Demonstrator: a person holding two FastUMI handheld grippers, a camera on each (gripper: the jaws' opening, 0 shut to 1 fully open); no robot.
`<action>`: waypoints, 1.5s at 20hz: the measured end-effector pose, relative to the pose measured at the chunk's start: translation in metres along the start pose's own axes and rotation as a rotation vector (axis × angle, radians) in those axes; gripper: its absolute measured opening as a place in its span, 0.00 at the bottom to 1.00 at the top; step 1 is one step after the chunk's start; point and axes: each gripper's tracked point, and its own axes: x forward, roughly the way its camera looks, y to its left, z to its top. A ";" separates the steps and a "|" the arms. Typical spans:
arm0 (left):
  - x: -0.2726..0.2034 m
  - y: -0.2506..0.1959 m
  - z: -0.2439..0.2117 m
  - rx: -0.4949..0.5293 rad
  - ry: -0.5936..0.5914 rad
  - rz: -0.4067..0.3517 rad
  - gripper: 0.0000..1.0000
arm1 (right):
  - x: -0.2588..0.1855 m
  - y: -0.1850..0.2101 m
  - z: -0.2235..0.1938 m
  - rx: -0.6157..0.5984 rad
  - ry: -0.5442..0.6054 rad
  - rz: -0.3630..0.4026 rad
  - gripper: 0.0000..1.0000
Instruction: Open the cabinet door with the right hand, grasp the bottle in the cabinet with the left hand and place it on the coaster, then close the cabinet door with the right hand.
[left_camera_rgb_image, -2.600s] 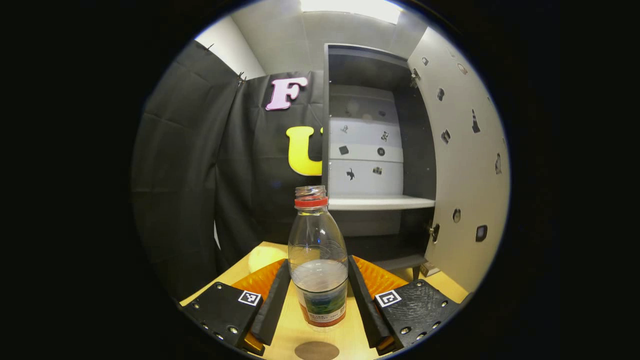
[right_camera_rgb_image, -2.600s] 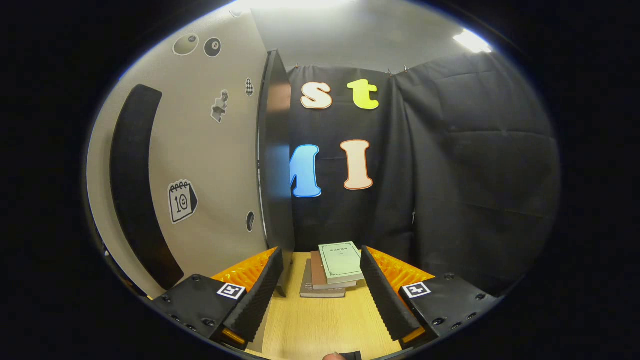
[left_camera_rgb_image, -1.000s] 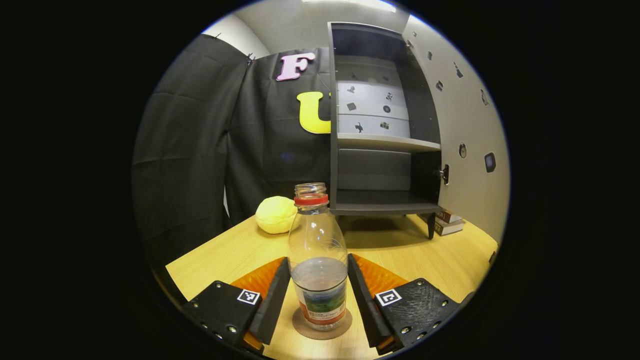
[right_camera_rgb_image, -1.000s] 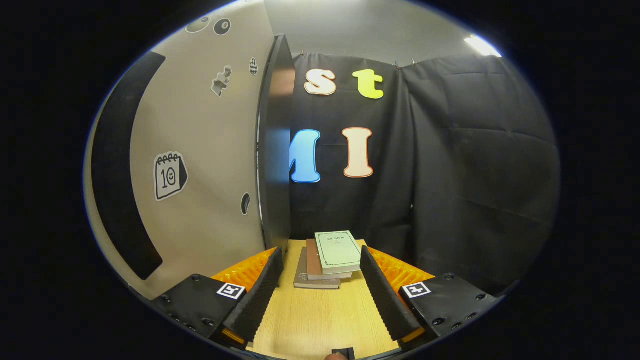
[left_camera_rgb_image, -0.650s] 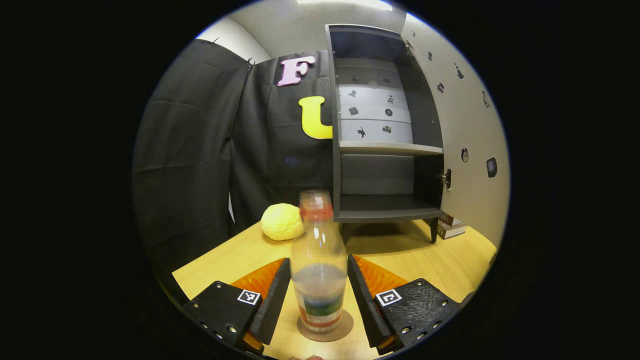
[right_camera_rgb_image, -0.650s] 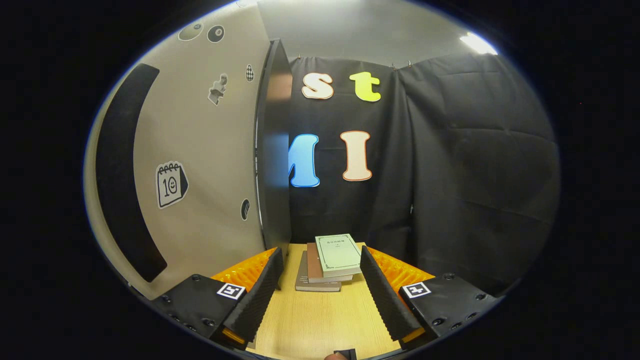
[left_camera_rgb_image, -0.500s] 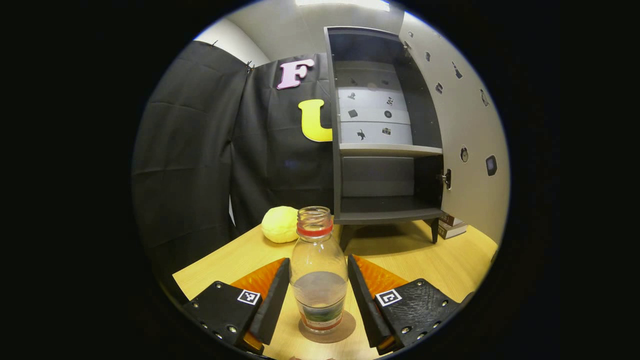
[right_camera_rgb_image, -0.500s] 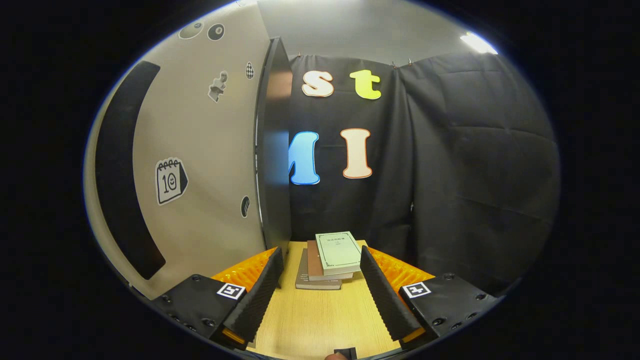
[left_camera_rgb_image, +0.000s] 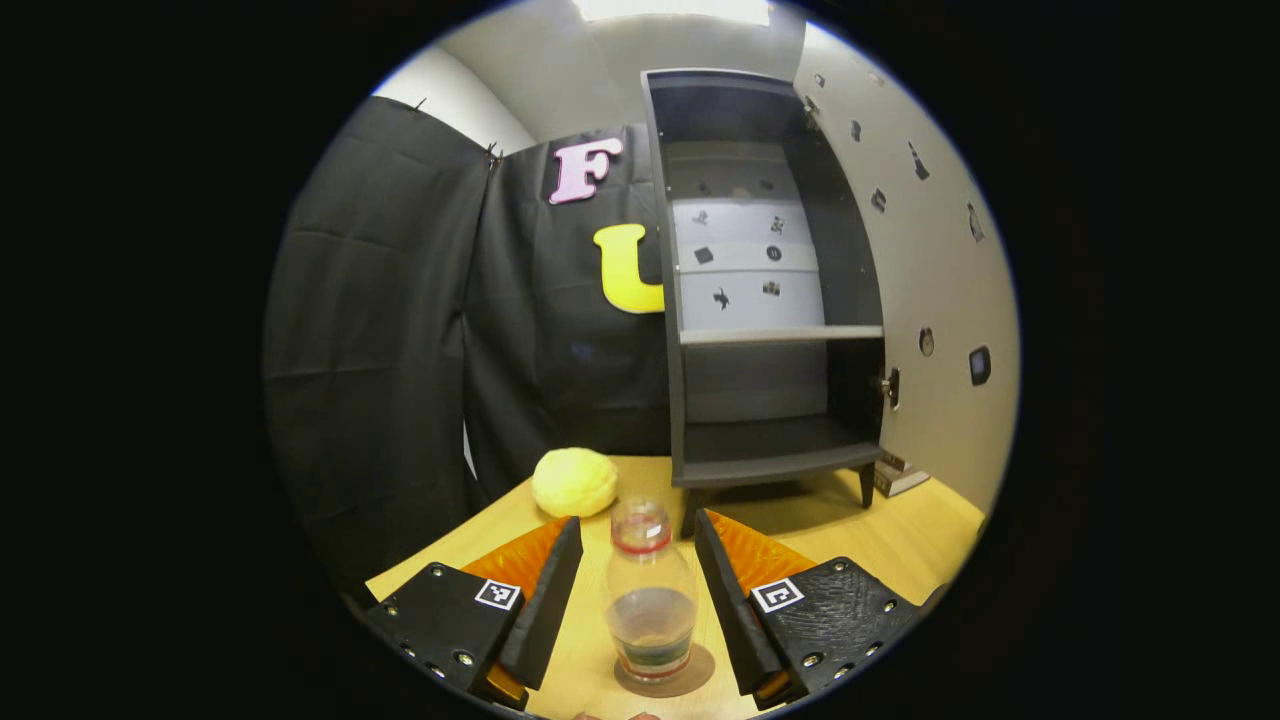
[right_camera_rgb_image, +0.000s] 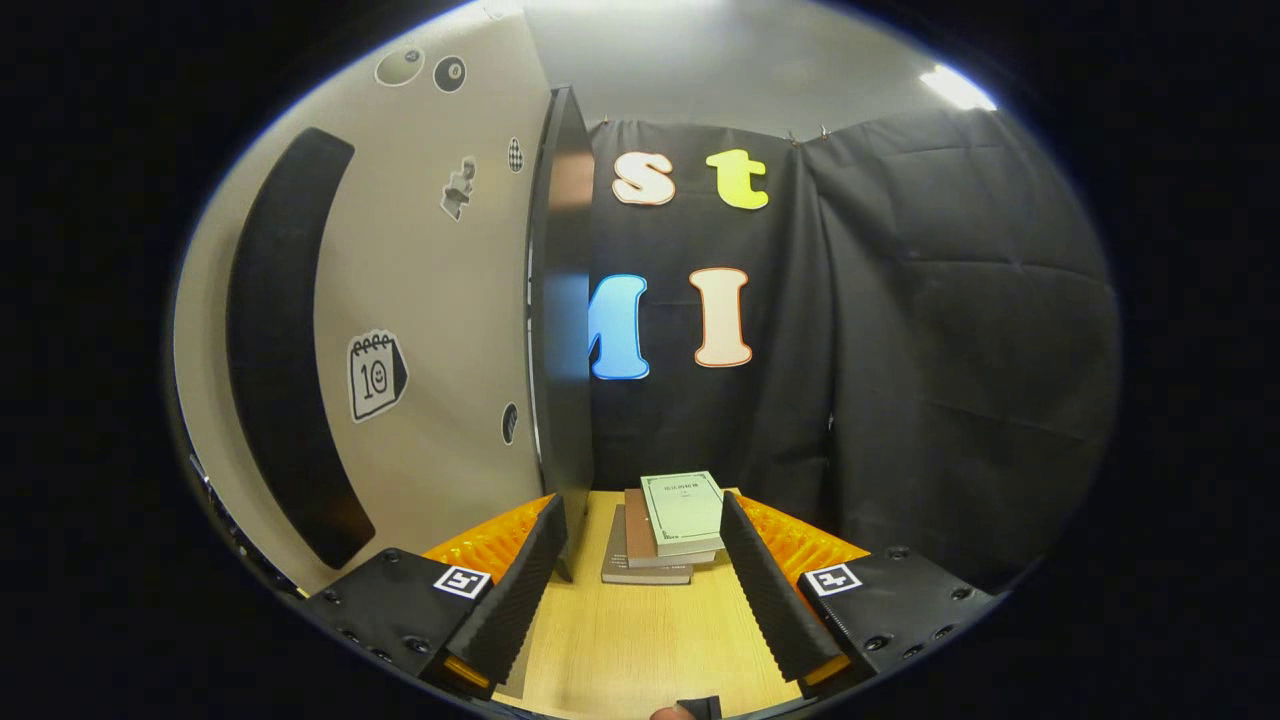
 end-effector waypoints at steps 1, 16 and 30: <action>-0.002 0.001 0.009 -0.003 -0.003 -0.001 0.66 | -0.001 0.000 0.001 0.006 -0.006 0.003 0.98; 0.000 0.016 0.154 0.053 -0.101 -0.095 0.66 | -0.026 0.028 0.036 0.059 -0.062 0.038 0.92; 0.021 0.085 0.156 0.005 -0.116 -0.132 0.65 | -0.032 0.111 0.044 0.051 -0.063 0.059 0.96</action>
